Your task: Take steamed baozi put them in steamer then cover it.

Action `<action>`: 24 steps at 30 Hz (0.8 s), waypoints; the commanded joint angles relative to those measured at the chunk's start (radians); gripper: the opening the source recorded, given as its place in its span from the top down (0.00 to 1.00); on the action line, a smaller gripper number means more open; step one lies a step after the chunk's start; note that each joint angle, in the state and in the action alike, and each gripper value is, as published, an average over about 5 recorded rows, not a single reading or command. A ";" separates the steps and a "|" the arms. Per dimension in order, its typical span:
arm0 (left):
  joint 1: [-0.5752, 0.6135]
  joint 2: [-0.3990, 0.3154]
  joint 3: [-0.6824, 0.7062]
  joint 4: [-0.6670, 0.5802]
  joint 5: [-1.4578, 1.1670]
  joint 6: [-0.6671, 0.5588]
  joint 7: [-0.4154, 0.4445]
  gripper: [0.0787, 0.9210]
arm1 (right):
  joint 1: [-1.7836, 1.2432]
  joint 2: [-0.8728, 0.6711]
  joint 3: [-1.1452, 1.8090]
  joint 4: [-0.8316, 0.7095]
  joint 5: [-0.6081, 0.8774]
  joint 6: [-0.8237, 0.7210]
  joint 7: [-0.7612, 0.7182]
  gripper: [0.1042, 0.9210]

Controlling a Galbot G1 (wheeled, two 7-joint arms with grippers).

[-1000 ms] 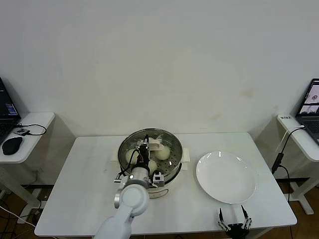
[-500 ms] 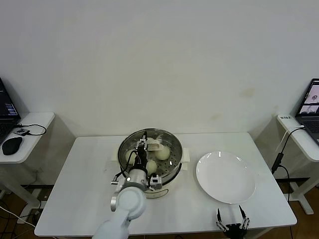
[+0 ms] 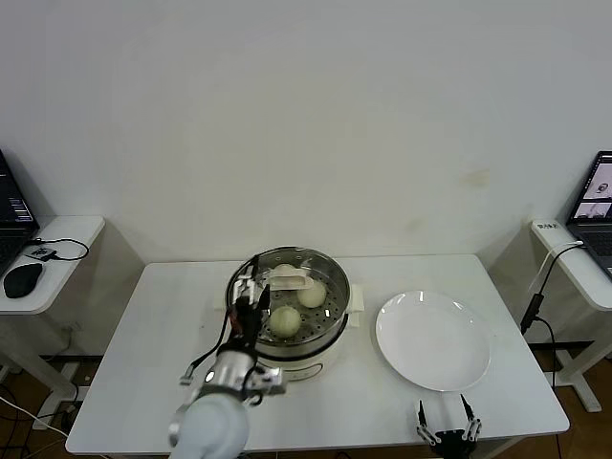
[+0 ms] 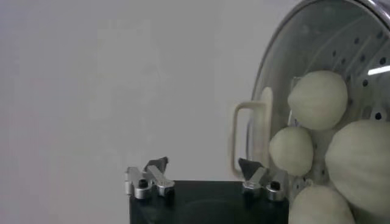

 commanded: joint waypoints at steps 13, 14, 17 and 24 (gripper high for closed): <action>0.530 -0.002 -0.339 0.028 -1.526 -0.577 -0.431 0.12 | -0.097 -0.085 -0.050 0.168 0.189 -0.041 -0.092 0.12; 0.534 -0.006 -0.340 0.026 -1.529 -0.576 -0.433 0.12 | -0.104 -0.091 -0.053 0.178 0.202 -0.050 -0.101 0.12; 0.546 -0.024 -0.336 0.029 -1.537 -0.558 -0.439 0.12 | -0.117 -0.107 -0.063 0.203 0.227 -0.070 -0.124 0.12; 0.581 -0.069 -0.320 0.041 -1.529 -0.550 -0.388 0.12 | -0.131 -0.130 -0.075 0.233 0.248 -0.097 -0.156 0.12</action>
